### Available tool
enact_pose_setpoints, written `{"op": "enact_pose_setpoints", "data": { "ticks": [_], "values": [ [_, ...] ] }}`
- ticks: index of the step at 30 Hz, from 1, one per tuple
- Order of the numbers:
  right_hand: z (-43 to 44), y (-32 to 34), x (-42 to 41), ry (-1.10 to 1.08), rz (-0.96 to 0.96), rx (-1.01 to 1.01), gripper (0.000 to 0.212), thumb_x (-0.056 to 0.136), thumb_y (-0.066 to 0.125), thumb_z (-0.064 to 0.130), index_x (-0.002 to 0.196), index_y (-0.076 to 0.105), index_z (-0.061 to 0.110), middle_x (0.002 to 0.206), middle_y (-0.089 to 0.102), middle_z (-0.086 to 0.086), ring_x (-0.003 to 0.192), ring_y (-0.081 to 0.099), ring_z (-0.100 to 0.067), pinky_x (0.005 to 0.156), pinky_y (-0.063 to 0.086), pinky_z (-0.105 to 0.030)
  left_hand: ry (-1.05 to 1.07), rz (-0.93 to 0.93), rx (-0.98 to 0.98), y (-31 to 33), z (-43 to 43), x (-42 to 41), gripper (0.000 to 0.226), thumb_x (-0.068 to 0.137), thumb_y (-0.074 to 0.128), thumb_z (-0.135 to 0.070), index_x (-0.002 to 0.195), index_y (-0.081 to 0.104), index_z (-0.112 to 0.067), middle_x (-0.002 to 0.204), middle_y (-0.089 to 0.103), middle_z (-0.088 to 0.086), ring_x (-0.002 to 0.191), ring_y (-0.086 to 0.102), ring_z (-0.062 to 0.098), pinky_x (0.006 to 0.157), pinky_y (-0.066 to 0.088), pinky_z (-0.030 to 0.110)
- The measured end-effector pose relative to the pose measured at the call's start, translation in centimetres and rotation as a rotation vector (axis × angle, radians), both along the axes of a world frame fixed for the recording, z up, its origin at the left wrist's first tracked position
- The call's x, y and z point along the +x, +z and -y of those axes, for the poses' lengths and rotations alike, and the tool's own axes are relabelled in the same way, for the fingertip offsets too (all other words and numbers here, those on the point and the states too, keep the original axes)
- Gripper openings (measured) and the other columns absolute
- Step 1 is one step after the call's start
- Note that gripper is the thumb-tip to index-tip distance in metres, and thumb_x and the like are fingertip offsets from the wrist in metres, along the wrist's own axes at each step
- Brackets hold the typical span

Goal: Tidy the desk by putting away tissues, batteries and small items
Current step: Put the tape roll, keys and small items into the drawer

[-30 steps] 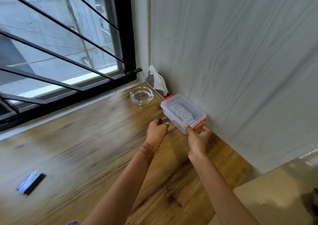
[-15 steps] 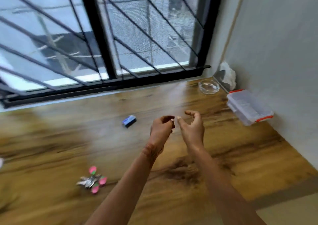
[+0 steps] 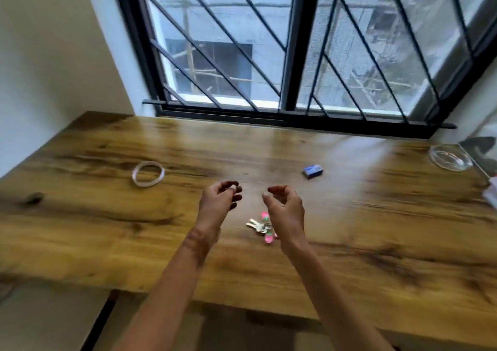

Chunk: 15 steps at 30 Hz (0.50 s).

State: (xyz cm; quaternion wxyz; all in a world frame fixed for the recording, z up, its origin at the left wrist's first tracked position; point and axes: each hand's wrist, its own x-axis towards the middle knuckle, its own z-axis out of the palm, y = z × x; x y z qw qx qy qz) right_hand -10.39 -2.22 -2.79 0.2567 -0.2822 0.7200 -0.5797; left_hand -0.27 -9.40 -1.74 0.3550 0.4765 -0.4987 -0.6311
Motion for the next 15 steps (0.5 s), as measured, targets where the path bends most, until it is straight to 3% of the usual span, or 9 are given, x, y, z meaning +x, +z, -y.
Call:
{"op": "enact_pose_setpoints", "data": {
  "ticks": [7, 12, 15],
  "values": [
    [2.1, -0.6, 12.7, 0.038, 0.116, -0.035, 0.009, 0.086, 0.061, 0.012, 0.095, 0.063, 0.011, 0.09, 0.065, -0.001, 0.085, 0.06, -0.01, 0.074, 0.047, -0.017, 0.083, 0.023, 0.053, -1.8, 1.9, 15.9, 0.019, 0.095, 0.045, -0.008, 0.086, 0.06, -0.016, 0.084, 0.065, 0.001, 0.077, 0.061, 0.013, 0.071, 0.046, 0.024],
    [1.9, -1.6, 20.5, 0.101, 0.25, -0.012, 0.007, 0.088, 0.061, 0.017, 0.094, 0.061, 0.019, 0.098, 0.066, -0.005, 0.096, 0.063, -0.018, 0.088, 0.052, -0.031, 0.069, 0.034, 0.108, -3.1, 1.5, 23.9, 0.017, 0.094, 0.049, -0.011, 0.084, 0.062, -0.014, 0.084, 0.068, 0.003, 0.077, 0.064, 0.014, 0.068, 0.05, 0.022],
    [1.1, -2.7, 24.1, 0.105, 0.444, 0.019, 0.009, 0.089, 0.057, 0.016, 0.097, 0.061, 0.014, 0.099, 0.067, -0.01, 0.096, 0.066, -0.021, 0.088, 0.053, -0.034, 0.013, 0.046, 0.176, -4.6, 1.0, 27.3, 0.017, 0.093, 0.053, -0.016, 0.082, 0.066, -0.011, 0.079, 0.07, 0.005, 0.076, 0.065, 0.016, 0.069, 0.051, 0.024]
  ]
}}
